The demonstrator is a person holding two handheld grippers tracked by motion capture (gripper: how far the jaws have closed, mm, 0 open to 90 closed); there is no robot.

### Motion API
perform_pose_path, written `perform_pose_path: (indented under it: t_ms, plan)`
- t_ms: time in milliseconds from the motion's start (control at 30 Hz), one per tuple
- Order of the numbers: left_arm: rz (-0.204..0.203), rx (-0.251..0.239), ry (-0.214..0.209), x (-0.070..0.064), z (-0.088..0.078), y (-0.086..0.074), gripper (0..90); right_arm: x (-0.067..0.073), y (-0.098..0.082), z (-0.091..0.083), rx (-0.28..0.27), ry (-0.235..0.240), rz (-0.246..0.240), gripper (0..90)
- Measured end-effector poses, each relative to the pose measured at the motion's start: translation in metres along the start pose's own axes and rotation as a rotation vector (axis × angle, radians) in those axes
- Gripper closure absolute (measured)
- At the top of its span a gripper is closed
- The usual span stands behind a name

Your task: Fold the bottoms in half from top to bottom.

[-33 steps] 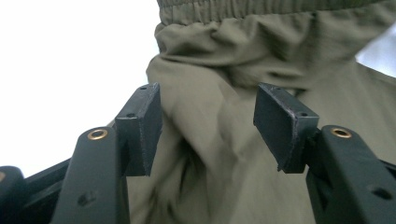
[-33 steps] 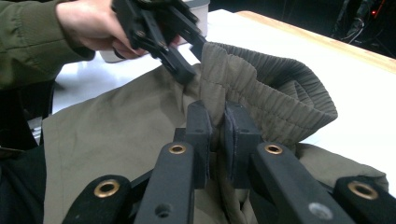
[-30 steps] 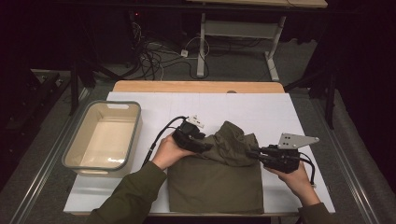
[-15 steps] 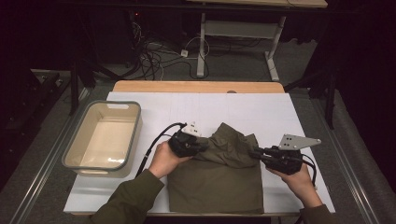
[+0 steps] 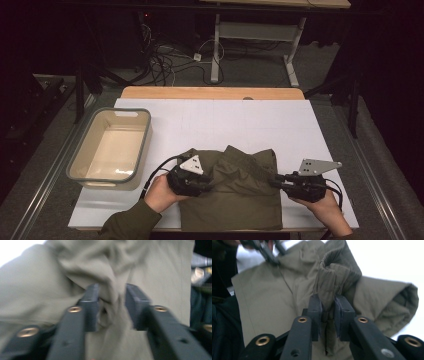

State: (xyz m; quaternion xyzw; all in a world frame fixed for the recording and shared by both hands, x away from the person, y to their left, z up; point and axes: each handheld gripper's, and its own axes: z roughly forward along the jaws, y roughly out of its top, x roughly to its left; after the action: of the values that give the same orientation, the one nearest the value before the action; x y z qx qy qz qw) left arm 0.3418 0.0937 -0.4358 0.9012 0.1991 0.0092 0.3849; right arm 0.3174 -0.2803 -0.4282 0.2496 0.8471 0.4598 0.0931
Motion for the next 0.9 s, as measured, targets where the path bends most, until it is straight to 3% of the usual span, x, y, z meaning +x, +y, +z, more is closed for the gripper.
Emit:
perform_pose_path:
  t_ms: [67,133,233,367,467,533,600,700,800,900]
  plan:
    - [-0.022,-0.029,0.015,0.008,-0.006,0.009,57.6,-0.001,-0.002,-0.001,0.009,0.001,0.004,75.4]
    - [-0.038,-0.039,0.035,0.016,-0.005,0.021,45.7,-0.002,-0.002,0.0,0.01,0.0,0.008,75.5]
    - [-0.058,-0.036,0.038,0.029,0.005,0.039,39.3,-0.003,-0.001,0.001,0.011,-0.004,0.006,75.6]
    - [-0.107,-0.011,0.023,0.044,0.028,0.055,33.7,-0.003,0.0,0.001,0.01,-0.01,0.0,76.1]
    - [-0.14,0.017,-0.02,0.051,0.042,0.058,33.8,-0.004,-0.001,0.001,0.006,-0.021,-0.003,77.1]
    - [-0.147,0.029,-0.061,0.052,0.046,0.057,39.9,-0.004,0.0,0.0,0.0,-0.032,-0.004,78.0]
    - [-0.129,0.033,-0.058,0.049,0.045,0.057,51.7,-0.004,0.0,0.0,-0.008,-0.037,-0.007,78.4]
    - [-0.091,-0.002,-0.079,0.043,0.035,0.057,71.0,-0.003,0.002,-0.001,-0.014,-0.042,-0.012,78.6]
    - [-0.034,-0.04,-0.078,0.027,0.019,0.055,75.8,0.0,0.003,-0.002,-0.023,-0.043,-0.02,78.3]
    - [0.005,-0.071,-0.106,0.009,0.002,0.045,75.6,0.003,0.004,-0.005,-0.025,-0.022,-0.028,76.7]
